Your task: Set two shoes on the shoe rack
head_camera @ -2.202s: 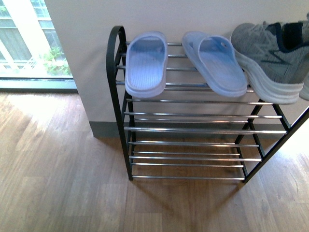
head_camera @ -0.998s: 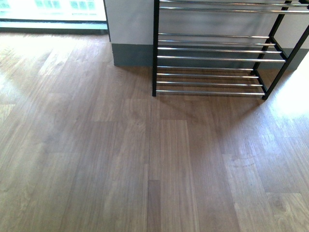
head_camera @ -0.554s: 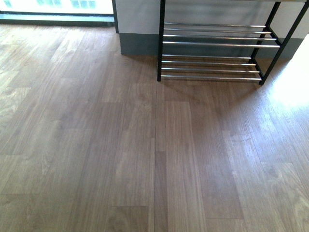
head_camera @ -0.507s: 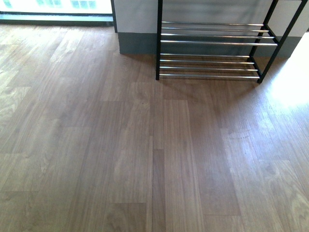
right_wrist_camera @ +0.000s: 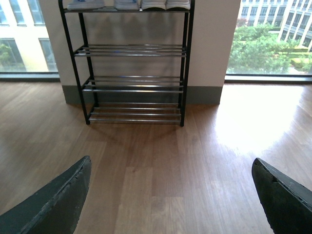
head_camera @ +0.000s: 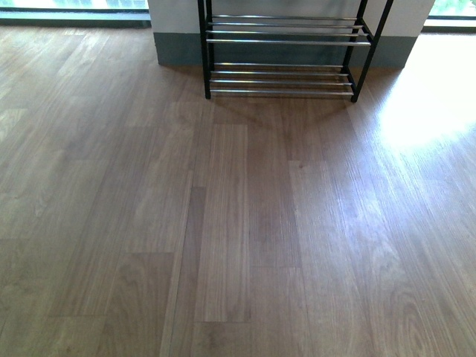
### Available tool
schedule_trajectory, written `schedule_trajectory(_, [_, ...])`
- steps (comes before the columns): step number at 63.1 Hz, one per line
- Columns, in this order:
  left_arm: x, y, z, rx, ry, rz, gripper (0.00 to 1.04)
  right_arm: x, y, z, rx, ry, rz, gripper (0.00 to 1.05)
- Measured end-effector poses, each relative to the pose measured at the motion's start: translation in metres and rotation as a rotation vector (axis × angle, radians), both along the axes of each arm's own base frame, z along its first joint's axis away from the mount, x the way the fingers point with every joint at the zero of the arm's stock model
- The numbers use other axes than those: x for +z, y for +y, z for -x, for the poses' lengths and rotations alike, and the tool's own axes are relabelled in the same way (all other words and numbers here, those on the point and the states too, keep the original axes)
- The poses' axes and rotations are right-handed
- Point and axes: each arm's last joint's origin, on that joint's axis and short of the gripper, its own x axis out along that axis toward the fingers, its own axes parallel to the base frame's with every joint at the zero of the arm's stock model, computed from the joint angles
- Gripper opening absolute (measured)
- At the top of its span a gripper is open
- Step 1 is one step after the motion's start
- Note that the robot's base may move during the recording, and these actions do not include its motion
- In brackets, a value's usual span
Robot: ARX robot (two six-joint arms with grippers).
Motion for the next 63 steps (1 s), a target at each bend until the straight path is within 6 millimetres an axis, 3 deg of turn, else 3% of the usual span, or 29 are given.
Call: schedule_trajectory(63, [-0.0001, 0.0, 0.0, 0.002, 0.0, 0.0, 0.95, 0.0, 0.0001, 0.0, 0.003, 0.0, 0.0, 0.96])
